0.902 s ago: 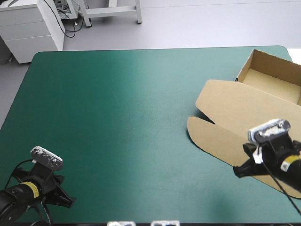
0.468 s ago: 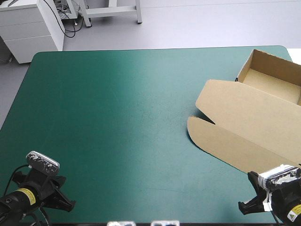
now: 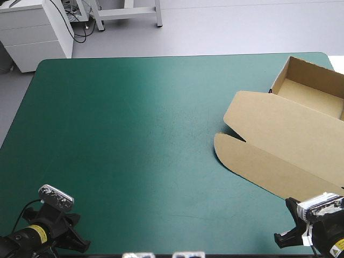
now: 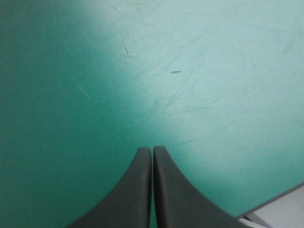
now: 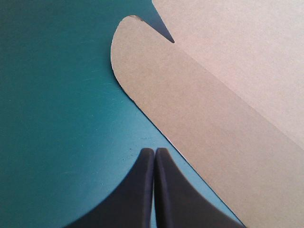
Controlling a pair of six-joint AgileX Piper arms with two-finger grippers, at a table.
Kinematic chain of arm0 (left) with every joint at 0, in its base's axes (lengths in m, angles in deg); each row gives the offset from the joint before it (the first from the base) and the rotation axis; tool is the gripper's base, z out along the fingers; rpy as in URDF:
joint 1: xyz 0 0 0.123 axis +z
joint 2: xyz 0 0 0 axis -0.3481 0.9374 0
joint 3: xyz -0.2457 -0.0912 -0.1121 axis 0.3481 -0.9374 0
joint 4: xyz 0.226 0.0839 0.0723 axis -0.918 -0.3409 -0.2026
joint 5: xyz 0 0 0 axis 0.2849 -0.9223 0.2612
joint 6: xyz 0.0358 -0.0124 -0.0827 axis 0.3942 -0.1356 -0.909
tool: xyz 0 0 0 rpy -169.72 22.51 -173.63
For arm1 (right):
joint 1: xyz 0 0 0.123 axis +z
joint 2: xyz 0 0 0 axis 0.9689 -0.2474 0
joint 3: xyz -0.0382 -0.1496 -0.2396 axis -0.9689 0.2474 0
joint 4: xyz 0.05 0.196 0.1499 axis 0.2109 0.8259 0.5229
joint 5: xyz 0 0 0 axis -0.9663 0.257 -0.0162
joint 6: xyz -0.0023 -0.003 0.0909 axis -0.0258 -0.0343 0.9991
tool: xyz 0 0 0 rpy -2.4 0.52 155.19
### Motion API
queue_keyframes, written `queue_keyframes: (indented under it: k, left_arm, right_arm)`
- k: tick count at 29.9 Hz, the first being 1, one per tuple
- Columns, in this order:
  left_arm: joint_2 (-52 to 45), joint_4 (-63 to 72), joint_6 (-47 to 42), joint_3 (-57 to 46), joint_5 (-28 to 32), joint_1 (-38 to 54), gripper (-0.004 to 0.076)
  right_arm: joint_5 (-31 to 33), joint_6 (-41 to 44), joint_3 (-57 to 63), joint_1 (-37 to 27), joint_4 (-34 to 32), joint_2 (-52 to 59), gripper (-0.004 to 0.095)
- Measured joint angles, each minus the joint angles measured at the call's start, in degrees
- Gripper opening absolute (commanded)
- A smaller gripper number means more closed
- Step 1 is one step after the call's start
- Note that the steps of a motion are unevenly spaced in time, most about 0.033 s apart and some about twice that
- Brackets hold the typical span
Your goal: Fold the box
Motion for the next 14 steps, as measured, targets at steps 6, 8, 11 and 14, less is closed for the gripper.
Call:
queue_keyframes:
  k: [6,8,11,14]
  left_arm:
    - [-0.6,-0.1,0.0,-0.5,0.8,0.0,-0.0008]
    - [-0.7,-0.1,0.0,-0.5,0.8,0.0,-0.0008]
    - [-0.7,-0.1,0.0,-0.5,0.8,0.0,-0.0008]
    - [-0.7,-0.1,0.0,-0.5,0.8,0.0,-0.0008]
  right_arm:
    - [0.1,0.0,3.0,0.0,0.0,0.0,-0.0014]
    - [0.1,0.0,3.3,0.0,0.0,0.0,-0.0014]
    - [0.0,0.0,3.3,0.0,0.0,0.0,-0.0014]
    - [0.0,0.0,3.3,0.0,0.0,0.0,-0.0014]
